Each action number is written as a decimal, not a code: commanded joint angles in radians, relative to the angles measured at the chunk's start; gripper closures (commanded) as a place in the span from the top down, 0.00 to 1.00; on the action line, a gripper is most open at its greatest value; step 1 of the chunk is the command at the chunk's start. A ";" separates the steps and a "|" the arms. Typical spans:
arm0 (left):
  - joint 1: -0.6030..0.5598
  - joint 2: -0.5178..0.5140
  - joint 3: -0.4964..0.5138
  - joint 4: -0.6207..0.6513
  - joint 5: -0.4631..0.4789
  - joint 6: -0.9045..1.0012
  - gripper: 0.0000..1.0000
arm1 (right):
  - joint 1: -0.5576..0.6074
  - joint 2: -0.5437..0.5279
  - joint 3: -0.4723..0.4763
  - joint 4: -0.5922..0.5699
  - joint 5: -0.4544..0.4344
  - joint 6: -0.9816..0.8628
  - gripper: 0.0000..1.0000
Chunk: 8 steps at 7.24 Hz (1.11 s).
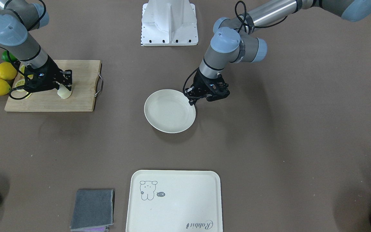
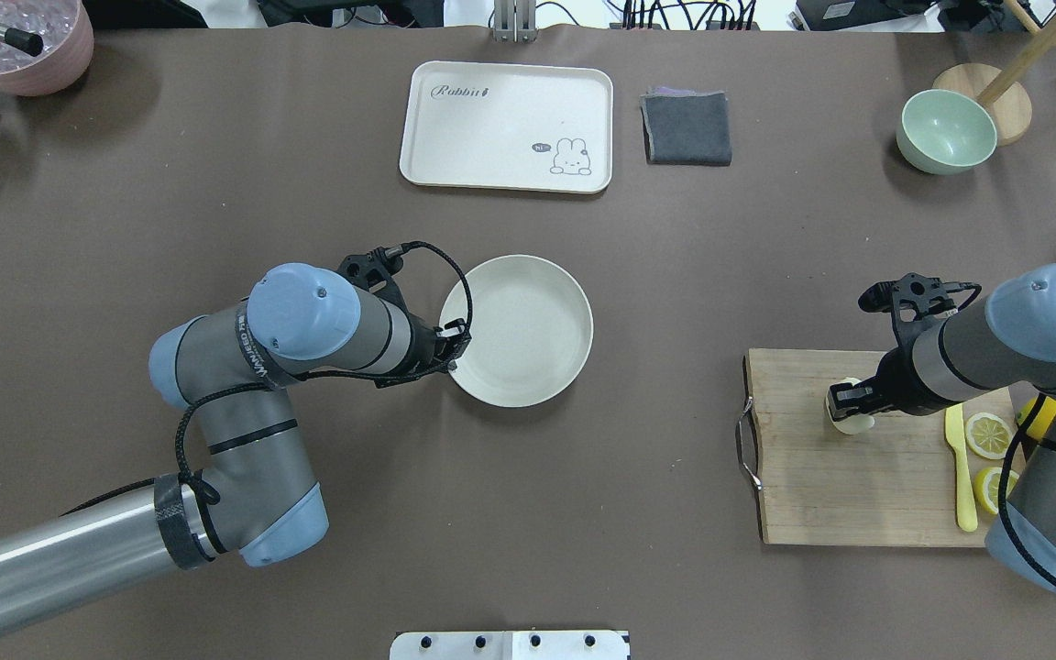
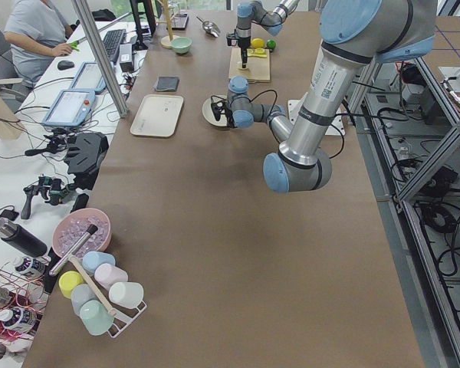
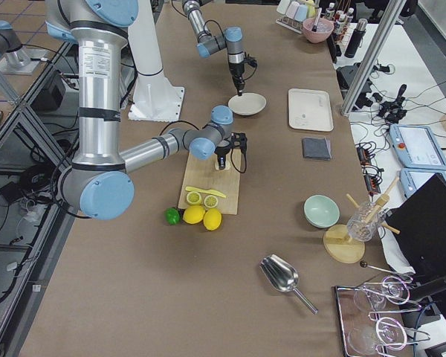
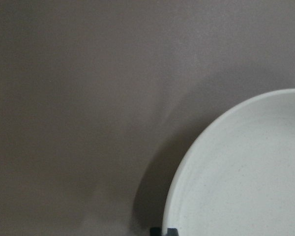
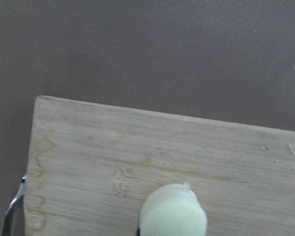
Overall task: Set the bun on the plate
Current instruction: 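Grasp the pale bun on the cutting board with right gripper while left releases plate, then lift the bun and carry it toward the plate while left gripper withdraws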
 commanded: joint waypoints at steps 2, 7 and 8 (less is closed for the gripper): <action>-0.039 0.014 -0.096 0.073 -0.009 0.005 0.98 | 0.032 0.090 0.009 -0.079 0.042 0.003 0.00; -0.196 0.302 -0.354 0.193 -0.185 0.272 0.98 | -0.045 0.672 -0.139 -0.432 0.020 0.168 0.00; -0.213 0.343 -0.376 0.191 -0.193 0.304 0.98 | -0.053 0.776 -0.263 -0.431 -0.005 0.180 0.00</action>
